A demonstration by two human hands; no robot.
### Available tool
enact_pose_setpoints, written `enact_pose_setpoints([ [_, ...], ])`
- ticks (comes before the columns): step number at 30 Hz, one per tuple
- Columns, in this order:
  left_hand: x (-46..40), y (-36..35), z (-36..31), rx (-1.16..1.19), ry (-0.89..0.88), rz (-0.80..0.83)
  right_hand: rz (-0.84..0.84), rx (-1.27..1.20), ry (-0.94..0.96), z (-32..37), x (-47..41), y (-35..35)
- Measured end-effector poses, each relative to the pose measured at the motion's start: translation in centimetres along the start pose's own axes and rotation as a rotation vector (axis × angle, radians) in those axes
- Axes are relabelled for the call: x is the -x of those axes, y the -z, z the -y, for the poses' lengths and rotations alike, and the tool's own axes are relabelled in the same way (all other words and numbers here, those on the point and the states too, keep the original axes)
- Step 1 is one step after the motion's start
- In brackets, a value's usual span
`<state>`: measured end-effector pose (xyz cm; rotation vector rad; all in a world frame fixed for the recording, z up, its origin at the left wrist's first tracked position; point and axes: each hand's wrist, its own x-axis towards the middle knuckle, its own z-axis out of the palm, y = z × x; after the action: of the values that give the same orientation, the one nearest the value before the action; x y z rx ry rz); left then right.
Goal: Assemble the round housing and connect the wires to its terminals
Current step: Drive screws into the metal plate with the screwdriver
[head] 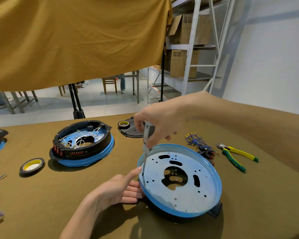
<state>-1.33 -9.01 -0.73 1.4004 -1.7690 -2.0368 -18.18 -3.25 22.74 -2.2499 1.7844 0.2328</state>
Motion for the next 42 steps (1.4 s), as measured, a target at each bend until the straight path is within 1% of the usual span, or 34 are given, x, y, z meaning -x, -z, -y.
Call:
enact_pose_setpoints([
  [10,-0.3,0.4,0.3,0.01,0.003,0.016,-0.021,-0.042,0.083,-0.6,0.3,-0.6],
  [22,0.1,0.4,0.0,0.014,-0.004,0.023,-0.039,-0.069,0.077,-0.6,-0.4,-0.9],
  [24,0.1,0.4,0.0,0.022,-0.003,0.023,0.012,-0.031,0.062,-0.7,-0.2,-0.5],
  [27,0.1,0.4,0.0,0.028,0.002,0.037,0.055,0.14,0.052,-1.1,0.4,0.4],
  [31,0.2,0.4,0.0,0.034,0.011,0.038,-0.044,0.186,0.162,-0.8,0.4,0.3],
  [35,0.4,0.3,-0.1,0.025,0.01,0.035,-0.158,0.276,0.195,-0.6,-1.1,-0.3],
  [37,0.5,0.2,-0.2,0.021,0.009,0.038,-0.148,0.282,0.186,-0.7,-2.0,-0.5],
  [40,0.5,0.2,-0.4,0.009,0.01,0.035,-0.063,0.221,0.164,-0.7,-2.9,-0.6],
  [42,0.5,0.1,-0.4,0.004,0.012,0.033,-0.076,0.221,0.111,-0.5,-3.0,-0.4],
])
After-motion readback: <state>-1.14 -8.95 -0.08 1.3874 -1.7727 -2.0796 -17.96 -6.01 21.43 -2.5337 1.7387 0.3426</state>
